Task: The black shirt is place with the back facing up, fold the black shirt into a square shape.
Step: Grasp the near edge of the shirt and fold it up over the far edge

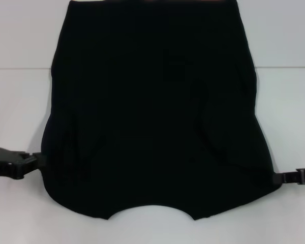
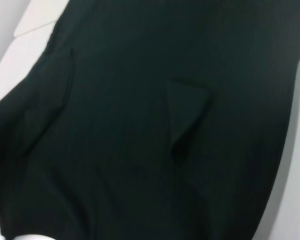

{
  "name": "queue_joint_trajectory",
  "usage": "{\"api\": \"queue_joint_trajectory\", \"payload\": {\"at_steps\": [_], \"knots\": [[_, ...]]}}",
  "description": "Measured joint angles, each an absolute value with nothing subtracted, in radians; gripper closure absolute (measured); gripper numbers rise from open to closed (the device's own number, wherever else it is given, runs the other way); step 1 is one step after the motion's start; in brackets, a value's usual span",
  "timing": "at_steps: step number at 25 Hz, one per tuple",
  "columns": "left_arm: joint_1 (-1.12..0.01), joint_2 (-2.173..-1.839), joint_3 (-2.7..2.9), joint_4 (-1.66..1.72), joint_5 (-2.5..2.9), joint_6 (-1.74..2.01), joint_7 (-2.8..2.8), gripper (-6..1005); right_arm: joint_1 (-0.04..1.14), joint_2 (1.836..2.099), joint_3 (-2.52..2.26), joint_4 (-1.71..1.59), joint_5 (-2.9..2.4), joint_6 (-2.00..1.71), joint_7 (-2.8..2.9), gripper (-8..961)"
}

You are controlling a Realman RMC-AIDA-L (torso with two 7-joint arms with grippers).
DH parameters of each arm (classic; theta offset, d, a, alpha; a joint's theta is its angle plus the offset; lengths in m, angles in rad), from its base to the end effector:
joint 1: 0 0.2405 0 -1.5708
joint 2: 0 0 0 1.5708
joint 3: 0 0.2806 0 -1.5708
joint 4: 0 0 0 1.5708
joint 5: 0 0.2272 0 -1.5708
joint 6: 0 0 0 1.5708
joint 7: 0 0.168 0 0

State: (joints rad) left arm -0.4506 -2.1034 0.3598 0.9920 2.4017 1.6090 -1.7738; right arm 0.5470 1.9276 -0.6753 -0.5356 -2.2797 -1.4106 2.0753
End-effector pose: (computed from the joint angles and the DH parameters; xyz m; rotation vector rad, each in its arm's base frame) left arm -0.3595 0.3374 0.0440 -2.3866 -1.1591 -0.3696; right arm 0.3655 0.3645 0.0001 -2.3599 1.6372 0.3057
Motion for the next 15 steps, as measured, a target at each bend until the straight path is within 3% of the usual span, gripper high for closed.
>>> {"api": "queue_joint_trajectory", "payload": {"at_steps": [8, 15], "knots": [[-0.411, -2.088, 0.235, 1.002, 2.433, 1.794, -1.813, 920, 0.459, 1.916, -0.532, -0.567, -2.284, -1.584, 1.903, 908], [-0.344, -2.098, 0.224, 1.003, 2.457, 1.912, -1.801, 918, 0.355, 1.893, -0.464, -0.567, -2.285, -1.722, 1.748, 907]]}}
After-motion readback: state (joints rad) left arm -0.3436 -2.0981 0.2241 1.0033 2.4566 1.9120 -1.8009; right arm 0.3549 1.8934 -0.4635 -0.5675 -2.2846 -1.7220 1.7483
